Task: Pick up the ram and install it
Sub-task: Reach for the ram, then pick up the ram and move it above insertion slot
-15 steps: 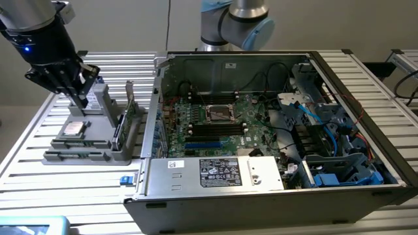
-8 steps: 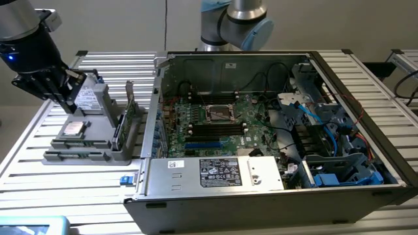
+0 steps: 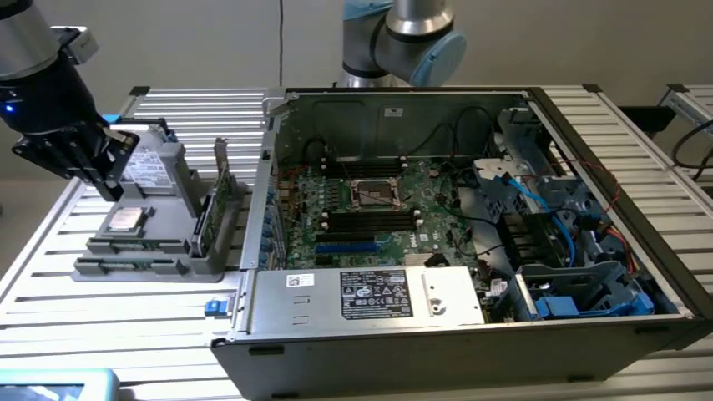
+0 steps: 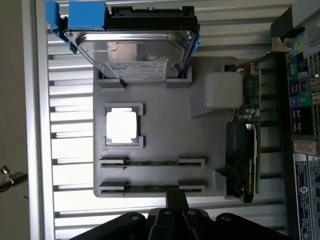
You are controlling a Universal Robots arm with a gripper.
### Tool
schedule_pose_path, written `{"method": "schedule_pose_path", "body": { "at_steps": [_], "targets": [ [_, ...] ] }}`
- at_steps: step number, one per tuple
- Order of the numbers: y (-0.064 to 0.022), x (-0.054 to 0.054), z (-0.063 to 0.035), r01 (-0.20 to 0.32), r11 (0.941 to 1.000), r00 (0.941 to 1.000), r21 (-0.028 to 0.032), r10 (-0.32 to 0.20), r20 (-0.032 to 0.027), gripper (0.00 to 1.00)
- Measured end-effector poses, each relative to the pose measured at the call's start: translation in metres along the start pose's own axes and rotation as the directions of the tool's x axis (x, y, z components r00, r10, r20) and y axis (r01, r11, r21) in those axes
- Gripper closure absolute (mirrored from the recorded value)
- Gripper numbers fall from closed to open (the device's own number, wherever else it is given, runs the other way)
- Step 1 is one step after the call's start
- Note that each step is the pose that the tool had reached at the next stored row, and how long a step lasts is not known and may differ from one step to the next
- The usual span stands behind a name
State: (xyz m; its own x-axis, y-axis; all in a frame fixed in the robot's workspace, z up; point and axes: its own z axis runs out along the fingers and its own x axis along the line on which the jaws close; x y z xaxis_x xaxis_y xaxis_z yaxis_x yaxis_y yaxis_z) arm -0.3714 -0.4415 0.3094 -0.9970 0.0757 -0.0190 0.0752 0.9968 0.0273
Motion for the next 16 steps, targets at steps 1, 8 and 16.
{"method": "schedule_pose_path", "body": {
  "at_steps": [1,8,16],
  "targets": [
    [-0.0001,0.0009,0.0009,0.0,1.0,1.0,0.003,0.0,0.0003,0.89],
    [-0.0001,0.0013,0.0016,0.003,0.9999,1.0,0.0116,-0.003,0.0007,0.89],
    [-0.0001,0.0017,0.0017,0.003,0.9999,1.0,0.0117,-0.003,0.0009,0.89]
  ]
}}
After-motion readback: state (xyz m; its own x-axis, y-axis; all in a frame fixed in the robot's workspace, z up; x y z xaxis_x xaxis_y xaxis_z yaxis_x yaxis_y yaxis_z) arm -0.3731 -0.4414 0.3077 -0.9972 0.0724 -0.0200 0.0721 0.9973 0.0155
